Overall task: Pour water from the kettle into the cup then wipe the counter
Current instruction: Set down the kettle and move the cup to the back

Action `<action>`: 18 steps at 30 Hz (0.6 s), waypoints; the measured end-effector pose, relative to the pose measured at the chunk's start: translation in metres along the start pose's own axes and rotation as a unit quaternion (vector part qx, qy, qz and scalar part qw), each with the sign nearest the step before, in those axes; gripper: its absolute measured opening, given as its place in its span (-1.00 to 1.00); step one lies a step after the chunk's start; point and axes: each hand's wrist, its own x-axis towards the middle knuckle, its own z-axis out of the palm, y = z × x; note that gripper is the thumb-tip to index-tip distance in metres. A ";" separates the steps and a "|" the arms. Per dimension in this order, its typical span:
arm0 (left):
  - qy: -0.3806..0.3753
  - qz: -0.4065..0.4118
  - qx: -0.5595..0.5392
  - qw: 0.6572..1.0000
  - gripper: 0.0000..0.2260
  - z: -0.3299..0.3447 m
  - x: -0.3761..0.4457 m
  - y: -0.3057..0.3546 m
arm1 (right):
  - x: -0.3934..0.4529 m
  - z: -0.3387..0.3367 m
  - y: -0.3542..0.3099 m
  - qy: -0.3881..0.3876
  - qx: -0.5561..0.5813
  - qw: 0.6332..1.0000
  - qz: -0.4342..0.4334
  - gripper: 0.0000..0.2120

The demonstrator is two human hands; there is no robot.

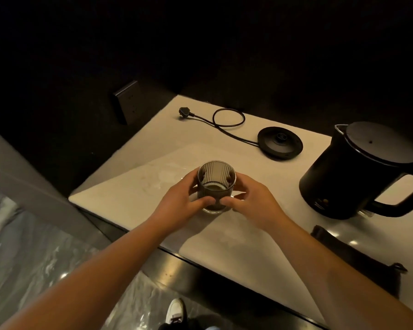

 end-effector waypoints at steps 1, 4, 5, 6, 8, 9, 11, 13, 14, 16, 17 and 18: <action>-0.006 0.001 -0.004 1.000 -0.38 -0.004 0.008 0.000 | 0.005 0.001 -0.002 0.009 0.002 1.000 0.003 -0.41; -0.023 0.019 -0.013 0.999 -0.36 -0.020 0.037 0.001 | 0.027 0.001 -0.011 0.041 0.003 0.999 0.010 -0.41; -0.031 0.025 -0.009 0.999 -0.36 -0.025 0.049 0.001 | 0.036 0.000 -0.014 0.049 -0.001 0.999 0.012 -0.40; -0.039 0.030 -0.006 0.999 -0.35 -0.029 0.061 0.000 | 0.045 -0.002 -0.018 0.057 -0.005 0.998 0.015 -0.40; -0.052 0.039 -0.008 0.998 -0.34 -0.036 0.086 -0.001 | 0.065 -0.006 -0.022 0.073 -0.010 0.997 0.019 -0.41; -0.057 0.043 -0.010 0.997 -0.33 -0.038 0.098 -0.001 | 0.075 -0.007 -0.023 0.081 -0.010 0.996 0.023 -0.41; -0.066 0.052 -0.015 0.996 -0.34 -0.041 0.123 -0.003 | 0.093 -0.011 -0.023 0.094 -0.006 0.995 0.037 -0.42; -0.075 0.052 -0.018 0.996 -0.36 -0.042 0.147 -0.006 | 0.110 -0.014 -0.020 0.108 0.000 0.993 0.052 -0.43; -0.080 0.052 -0.020 0.995 -0.36 -0.043 0.158 -0.008 | 0.117 -0.016 -0.019 0.115 0.004 0.992 0.056 -0.43; -0.088 0.056 -0.021 0.994 -0.34 -0.043 0.177 -0.010 | 0.131 -0.019 -0.015 0.128 0.012 0.990 0.059 -0.46; -0.090 0.057 -0.019 0.994 -0.35 -0.043 0.185 -0.010 | 0.137 -0.020 -0.014 0.131 0.015 0.989 0.062 -0.47; -0.091 0.056 -0.017 0.994 -0.36 -0.043 0.192 -0.011 | 0.142 -0.021 -0.013 0.133 0.017 0.989 0.067 -0.48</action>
